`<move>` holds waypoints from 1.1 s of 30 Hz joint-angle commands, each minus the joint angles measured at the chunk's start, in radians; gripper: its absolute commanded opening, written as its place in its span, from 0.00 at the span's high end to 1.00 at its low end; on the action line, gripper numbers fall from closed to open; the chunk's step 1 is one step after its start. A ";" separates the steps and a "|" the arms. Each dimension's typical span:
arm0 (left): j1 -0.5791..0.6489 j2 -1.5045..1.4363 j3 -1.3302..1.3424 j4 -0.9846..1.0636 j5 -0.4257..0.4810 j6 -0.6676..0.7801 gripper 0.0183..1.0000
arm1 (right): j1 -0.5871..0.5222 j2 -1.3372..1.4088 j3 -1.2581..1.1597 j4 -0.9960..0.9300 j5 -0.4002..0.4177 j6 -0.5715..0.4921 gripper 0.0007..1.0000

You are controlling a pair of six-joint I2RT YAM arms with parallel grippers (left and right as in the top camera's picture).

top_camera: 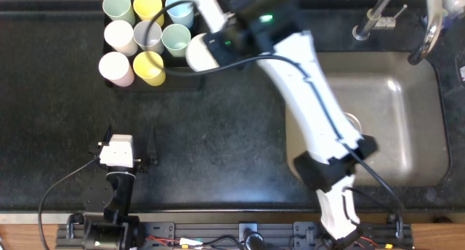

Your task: Store Cups

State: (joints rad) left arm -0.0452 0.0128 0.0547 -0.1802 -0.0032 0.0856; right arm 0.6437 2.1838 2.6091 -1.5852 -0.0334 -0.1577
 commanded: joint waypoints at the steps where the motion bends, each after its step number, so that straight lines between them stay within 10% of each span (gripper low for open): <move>1: 0.006 -0.010 -0.004 0.002 0.010 0.019 0.00 | 0.051 0.054 0.035 0.035 0.008 0.034 0.96; 33: 0.006 -0.010 -0.004 0.002 0.010 0.019 0.00 | 0.051 0.249 0.034 0.137 0.053 0.004 0.96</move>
State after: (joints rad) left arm -0.0452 0.0128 0.0547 -0.1802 -0.0032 0.0860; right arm 0.7025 2.4294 2.6125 -1.4624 0.0082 -0.1398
